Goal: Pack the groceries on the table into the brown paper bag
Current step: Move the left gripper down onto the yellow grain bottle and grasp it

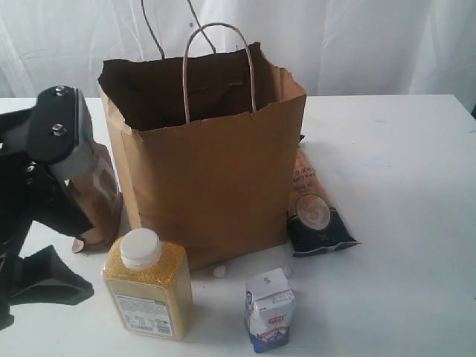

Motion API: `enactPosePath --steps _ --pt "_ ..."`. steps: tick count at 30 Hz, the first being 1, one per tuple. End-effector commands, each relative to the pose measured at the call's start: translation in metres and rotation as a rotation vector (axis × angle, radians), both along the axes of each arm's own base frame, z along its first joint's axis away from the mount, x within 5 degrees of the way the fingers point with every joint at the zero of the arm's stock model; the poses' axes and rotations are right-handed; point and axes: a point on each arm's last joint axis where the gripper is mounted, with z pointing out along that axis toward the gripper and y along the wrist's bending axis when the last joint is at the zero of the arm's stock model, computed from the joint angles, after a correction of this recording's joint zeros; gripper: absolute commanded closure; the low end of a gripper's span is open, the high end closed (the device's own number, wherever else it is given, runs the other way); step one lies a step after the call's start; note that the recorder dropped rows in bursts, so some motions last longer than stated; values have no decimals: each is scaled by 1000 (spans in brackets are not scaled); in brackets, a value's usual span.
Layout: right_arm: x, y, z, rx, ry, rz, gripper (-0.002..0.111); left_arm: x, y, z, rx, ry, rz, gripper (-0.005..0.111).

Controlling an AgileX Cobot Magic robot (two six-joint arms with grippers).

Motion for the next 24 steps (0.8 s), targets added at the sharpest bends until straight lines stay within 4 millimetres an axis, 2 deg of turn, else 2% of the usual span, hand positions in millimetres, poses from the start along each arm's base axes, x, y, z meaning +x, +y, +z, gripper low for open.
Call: enactPosePath --steps 1,3,10,16,24 --pt "0 -1 1 -2 -18 -9 108 12 -10 -10 -4 -31 -64 23" --pt "0 -1 1 -2 -18 -9 108 17 -13 -14 7 -43 -91 17" --pt "0 -1 1 -2 -18 -9 108 28 -23 -29 35 -52 -218 18" --pt "0 -1 1 -2 -18 -9 108 38 -29 -41 49 -36 -216 18" --pt "0 -1 1 -2 -18 -9 108 43 -36 -44 11 -49 -226 18"
